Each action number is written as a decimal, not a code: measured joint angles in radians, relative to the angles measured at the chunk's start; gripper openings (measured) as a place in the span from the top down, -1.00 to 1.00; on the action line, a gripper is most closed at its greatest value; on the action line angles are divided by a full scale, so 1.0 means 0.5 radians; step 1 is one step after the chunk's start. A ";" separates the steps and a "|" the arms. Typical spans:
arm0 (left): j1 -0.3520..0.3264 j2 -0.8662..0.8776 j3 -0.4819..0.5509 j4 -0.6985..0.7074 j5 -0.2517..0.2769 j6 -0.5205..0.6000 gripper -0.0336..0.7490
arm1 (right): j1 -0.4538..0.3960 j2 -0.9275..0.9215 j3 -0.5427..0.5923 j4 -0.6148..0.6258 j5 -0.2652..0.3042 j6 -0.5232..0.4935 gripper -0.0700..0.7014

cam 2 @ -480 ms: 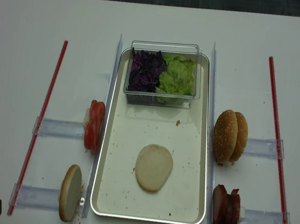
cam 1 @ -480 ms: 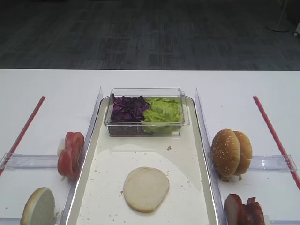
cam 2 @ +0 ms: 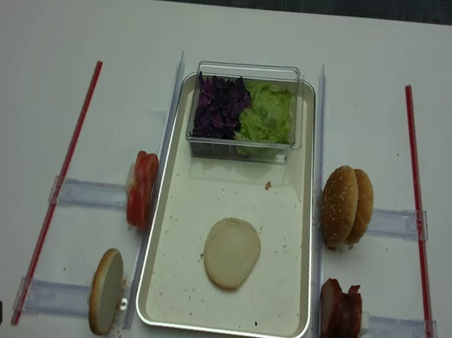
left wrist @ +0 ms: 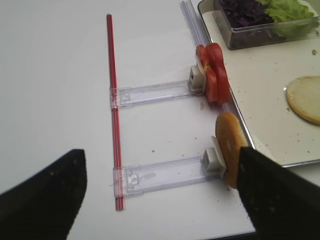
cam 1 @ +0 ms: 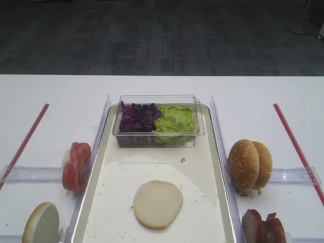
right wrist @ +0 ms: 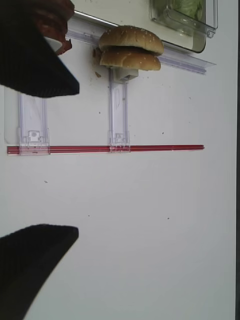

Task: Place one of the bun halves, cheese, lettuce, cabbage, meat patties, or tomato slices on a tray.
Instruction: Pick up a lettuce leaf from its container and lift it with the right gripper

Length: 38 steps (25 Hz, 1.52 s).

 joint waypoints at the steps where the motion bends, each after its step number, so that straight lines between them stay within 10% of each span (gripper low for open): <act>1: 0.000 0.000 0.000 0.000 0.000 0.000 -0.53 | 0.000 0.000 0.000 0.000 0.000 0.000 -0.61; 38: 0.000 0.000 0.000 0.000 0.000 0.000 -0.53 | 0.050 0.769 -0.320 0.045 -0.018 0.003 -0.61</act>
